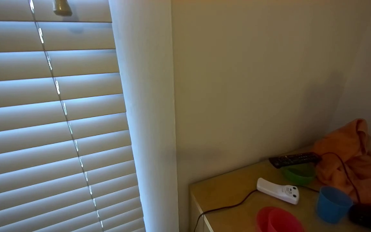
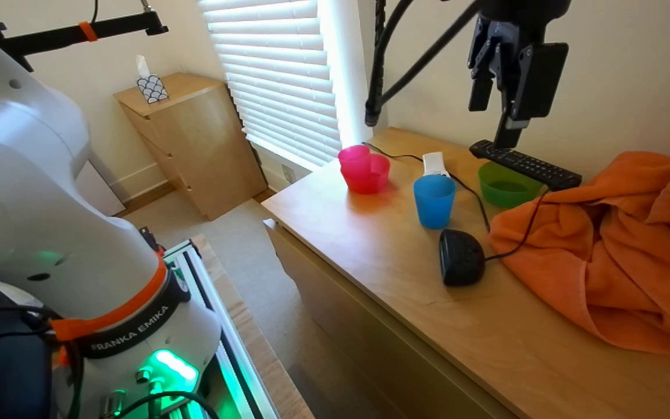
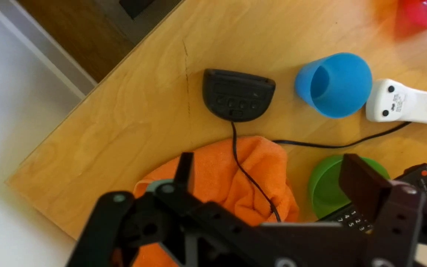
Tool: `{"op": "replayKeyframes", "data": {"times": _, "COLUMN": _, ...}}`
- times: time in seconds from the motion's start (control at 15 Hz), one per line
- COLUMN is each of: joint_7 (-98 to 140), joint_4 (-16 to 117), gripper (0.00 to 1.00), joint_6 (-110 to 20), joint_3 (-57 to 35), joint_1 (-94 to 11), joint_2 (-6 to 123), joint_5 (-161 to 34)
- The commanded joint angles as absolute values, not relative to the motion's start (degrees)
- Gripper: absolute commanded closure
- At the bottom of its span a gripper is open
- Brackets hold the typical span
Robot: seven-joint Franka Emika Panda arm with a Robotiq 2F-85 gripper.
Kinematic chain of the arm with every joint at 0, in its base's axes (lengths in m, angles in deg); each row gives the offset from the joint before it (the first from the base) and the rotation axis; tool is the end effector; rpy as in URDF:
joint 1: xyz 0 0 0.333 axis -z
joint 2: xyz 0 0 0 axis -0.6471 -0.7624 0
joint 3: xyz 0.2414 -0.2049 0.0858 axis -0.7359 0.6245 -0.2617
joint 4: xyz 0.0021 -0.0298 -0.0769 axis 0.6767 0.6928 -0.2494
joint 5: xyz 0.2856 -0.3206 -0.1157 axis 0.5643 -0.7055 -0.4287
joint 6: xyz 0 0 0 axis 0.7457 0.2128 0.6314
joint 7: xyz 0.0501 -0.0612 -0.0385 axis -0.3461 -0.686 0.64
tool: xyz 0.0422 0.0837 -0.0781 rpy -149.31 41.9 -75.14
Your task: Pick up the black remote and put it on the left side of the top of the chest of drawers
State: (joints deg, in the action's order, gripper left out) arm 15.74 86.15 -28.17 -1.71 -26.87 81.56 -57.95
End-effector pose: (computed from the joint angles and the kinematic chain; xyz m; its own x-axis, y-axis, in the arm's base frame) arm 0.4824 -0.2402 0.3820 0.7903 -0.6069 -0.0837 -0.6116 -0.7897 -0.0489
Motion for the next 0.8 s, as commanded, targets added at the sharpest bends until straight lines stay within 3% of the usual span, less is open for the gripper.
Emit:
{"op": "replayKeyframes", "data": {"times": 0.0, "joint_7": 9.98, "joint_4": 79.77, "gripper": 0.0, "joint_6": -22.92, "joint_3": -1.37, "joint_1": -26.83, "joint_2": 77.08, "joint_5": -50.81}}
{"op": "replayKeyframes", "data": {"times": 0.47, "joint_7": -4.49, "joint_4": 66.56, "gripper": 0.0, "joint_6": -26.29, "joint_3": -1.88, "joint_1": -27.09, "joint_2": 63.76, "joint_5": -37.09}}
{"op": "replayKeyframes", "data": {"times": 0.73, "joint_7": -8.31, "joint_4": 66.77, "gripper": 0.0, "joint_6": -28.78, "joint_3": -2.25, "joint_1": -27.68, "joint_2": 62.57, "joint_5": -36.18}}
